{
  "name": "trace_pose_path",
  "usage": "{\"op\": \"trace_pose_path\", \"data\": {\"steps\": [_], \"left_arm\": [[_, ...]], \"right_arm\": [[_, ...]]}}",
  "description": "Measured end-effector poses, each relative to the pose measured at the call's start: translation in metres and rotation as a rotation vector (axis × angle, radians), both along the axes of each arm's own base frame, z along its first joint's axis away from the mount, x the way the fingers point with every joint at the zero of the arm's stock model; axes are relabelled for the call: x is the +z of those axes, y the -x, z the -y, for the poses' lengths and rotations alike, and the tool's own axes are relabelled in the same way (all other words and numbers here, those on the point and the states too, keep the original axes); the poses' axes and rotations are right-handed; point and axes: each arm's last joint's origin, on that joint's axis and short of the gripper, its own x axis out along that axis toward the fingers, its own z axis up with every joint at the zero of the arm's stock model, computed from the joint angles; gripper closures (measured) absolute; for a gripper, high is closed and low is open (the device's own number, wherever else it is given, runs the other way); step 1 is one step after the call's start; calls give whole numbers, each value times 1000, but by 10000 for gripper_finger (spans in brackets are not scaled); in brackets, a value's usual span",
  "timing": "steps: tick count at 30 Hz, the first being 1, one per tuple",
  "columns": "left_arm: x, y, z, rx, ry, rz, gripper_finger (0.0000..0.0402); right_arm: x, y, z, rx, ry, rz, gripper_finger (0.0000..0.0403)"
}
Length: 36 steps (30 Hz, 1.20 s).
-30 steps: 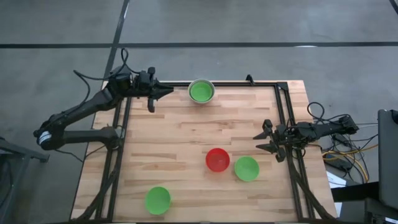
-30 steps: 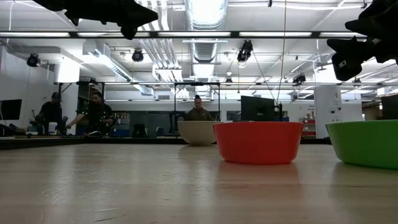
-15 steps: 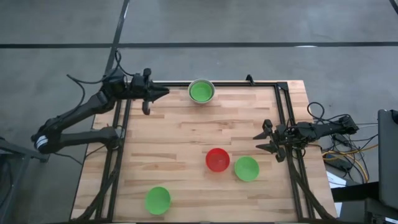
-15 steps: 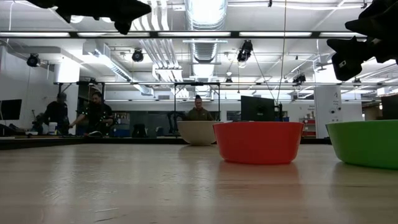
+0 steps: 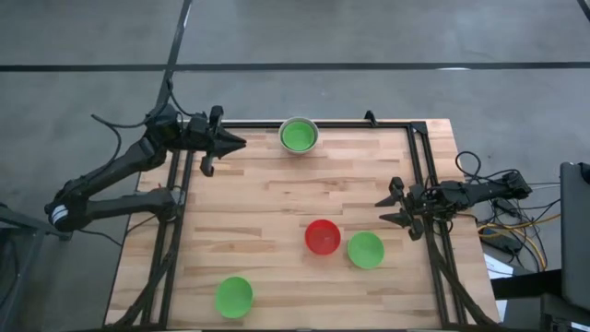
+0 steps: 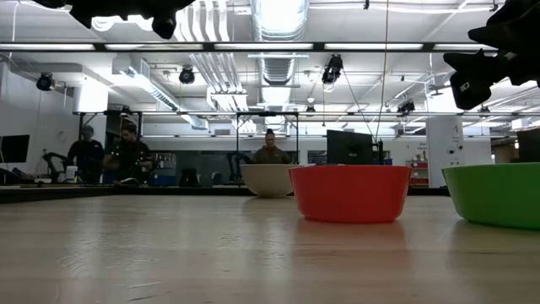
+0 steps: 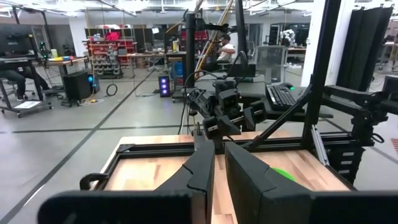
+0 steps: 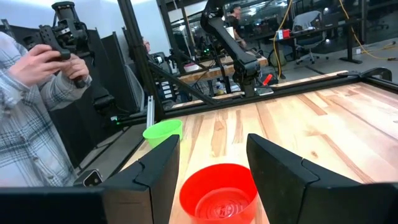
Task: Nest bowls inside each other
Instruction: Stack the right green bowl on top of the stacked green bowl
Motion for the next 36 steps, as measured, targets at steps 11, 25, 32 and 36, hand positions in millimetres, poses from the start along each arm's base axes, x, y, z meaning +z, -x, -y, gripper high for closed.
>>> {"op": "trace_pose_path", "data": {"steps": [11,25,32,36], "left_arm": [[-1,-1,-1,1,5,-5,358],[-3,-4,-3,1,16,-18,358],[-3,-4,-3,1,16,-18,358],[-3,-4,-3,1,16,-18,358]], "right_arm": [[0,0,0,0,0,0,220],[0,0,0,0,0,0,220],[0,0,0,0,0,0,220],[0,0,0,0,0,0,220]]}}
